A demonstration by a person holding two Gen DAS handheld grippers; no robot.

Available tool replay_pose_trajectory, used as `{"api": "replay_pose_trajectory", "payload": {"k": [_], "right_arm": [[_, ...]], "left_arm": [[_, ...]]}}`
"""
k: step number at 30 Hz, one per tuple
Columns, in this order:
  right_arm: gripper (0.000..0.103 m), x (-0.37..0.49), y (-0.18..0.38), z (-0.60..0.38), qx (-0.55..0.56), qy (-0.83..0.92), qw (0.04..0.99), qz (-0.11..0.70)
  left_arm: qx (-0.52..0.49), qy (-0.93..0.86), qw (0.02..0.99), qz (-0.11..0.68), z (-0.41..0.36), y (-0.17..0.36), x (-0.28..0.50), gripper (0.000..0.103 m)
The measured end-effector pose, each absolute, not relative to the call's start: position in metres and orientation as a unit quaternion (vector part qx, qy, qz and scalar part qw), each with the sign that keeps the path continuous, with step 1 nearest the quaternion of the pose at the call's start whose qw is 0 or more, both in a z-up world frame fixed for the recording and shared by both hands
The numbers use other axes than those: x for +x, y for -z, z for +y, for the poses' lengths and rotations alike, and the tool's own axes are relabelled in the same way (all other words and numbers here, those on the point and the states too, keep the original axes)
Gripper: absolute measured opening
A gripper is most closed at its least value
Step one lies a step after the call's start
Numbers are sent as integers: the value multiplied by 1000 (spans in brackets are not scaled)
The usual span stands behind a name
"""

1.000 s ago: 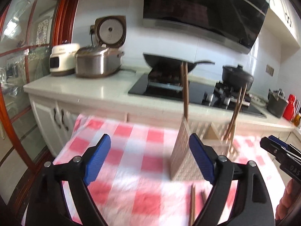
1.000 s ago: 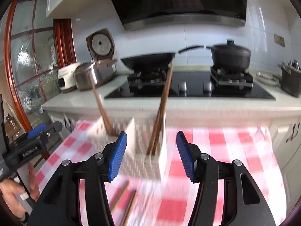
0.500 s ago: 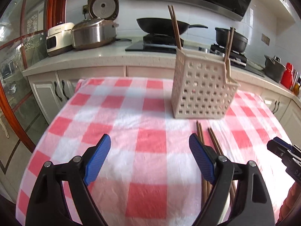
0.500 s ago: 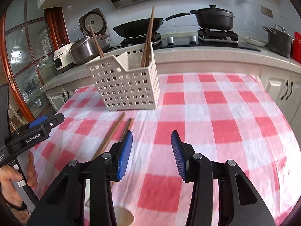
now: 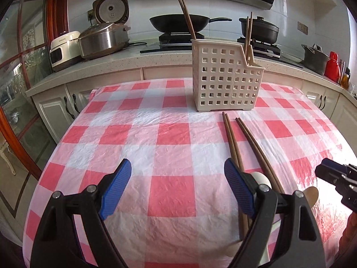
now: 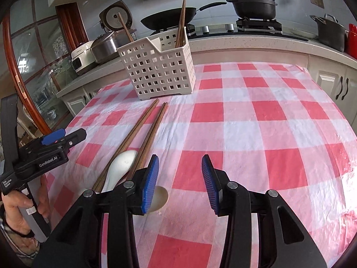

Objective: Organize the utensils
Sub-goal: 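Open the right tool and move both tools toward the white spoons on the cloth, then close the left tool on one white spoon while the right tool grasps another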

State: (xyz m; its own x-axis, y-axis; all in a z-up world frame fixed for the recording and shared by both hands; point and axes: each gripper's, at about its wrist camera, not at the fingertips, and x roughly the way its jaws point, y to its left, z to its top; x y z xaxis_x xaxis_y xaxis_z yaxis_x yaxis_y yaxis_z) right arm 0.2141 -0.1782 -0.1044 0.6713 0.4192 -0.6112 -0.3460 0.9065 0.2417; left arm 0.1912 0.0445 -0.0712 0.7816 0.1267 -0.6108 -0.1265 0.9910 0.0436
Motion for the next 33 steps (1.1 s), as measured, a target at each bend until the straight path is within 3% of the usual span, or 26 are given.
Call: {"api": "replay_pose_trajectory", "payload": {"k": [13,18,20,24,26,33], "right_arm": [[36,190,122,-162,26,-236,892,385],[32,194,128,-167,61,-244,880,403],[30,197,127,-166,68,-245,877,407],[16,203,127,-161,64,-235,882,403],[13,203,124,-163,72,-236,885,395],[10,204,112,-174,78,-219,900,368]], "left_arm": [[30,-37,944,326,18,75,179,82],[38,-9,944,327,9,73,174,77],[43,5,944,328,3,73,172,73],[49,49,936,344,-10,79,173,59],[52,68,930,357,-16,84,177,48],[53,108,916,383,-26,94,188,36]]}}
